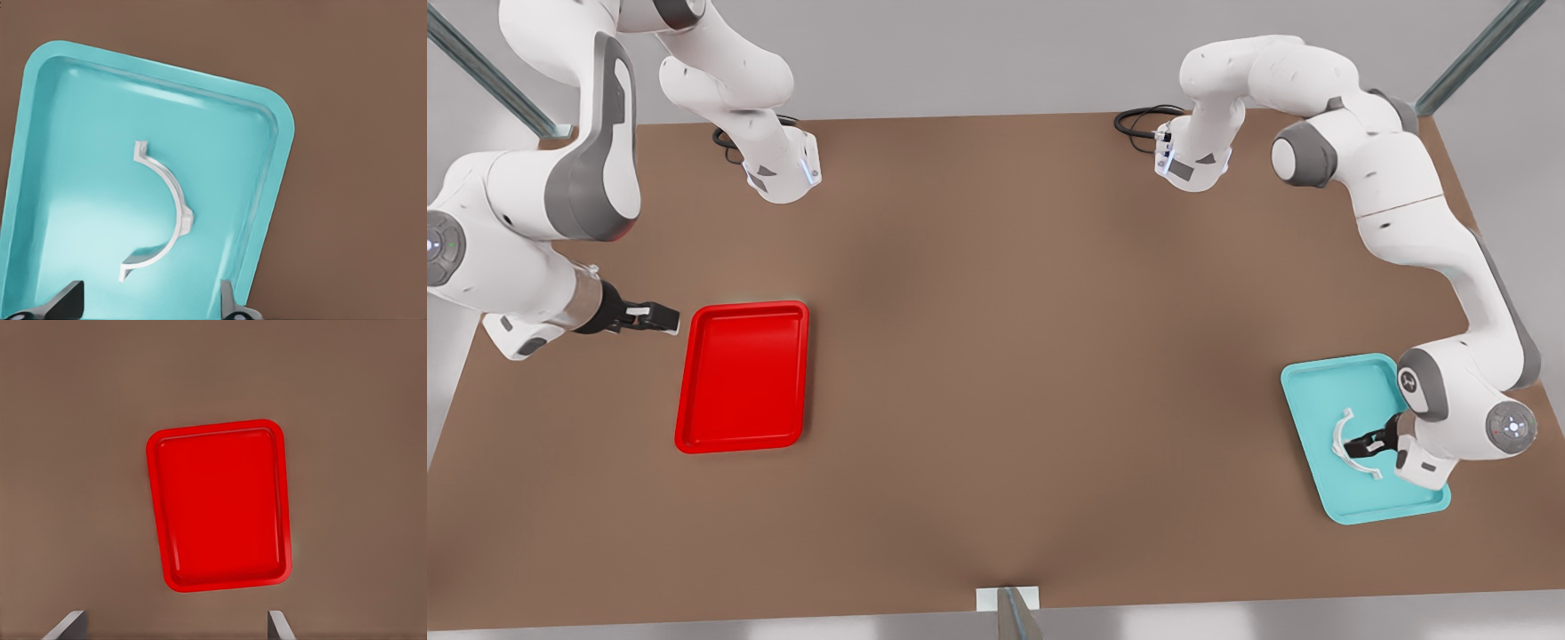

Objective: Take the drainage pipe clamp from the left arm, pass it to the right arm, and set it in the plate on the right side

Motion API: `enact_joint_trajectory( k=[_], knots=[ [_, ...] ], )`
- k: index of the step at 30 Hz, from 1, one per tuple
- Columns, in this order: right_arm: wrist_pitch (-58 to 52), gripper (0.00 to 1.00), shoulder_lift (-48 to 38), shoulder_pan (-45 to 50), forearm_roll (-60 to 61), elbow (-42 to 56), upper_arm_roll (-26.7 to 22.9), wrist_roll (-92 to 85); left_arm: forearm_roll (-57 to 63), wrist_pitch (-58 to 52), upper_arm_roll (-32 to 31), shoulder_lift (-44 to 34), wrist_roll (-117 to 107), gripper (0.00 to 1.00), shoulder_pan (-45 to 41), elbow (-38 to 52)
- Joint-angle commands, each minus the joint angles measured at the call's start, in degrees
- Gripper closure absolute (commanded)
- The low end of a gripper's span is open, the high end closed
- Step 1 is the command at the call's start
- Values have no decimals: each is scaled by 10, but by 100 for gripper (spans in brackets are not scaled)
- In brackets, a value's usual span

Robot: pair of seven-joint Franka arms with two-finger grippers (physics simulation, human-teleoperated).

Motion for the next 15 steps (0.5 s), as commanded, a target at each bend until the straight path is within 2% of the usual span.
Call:
enact_joint_trajectory(
  k=[1, 7, 15],
  knots=[
    [0, 0, 0, 0, 0, -1, 0, 3, -7, 147, 0, 3, -327, 0, 4, -14],
    [-1, 0, 1, 2, 0, -5, 0, 6, -7, 243, 0, 32, -369, 0, 16, -38],
    [-1, 0, 1, 3, 0, -9, 1, 10, -7, 247, 1, 56, -371, 0, 23, -43]
  ],
)
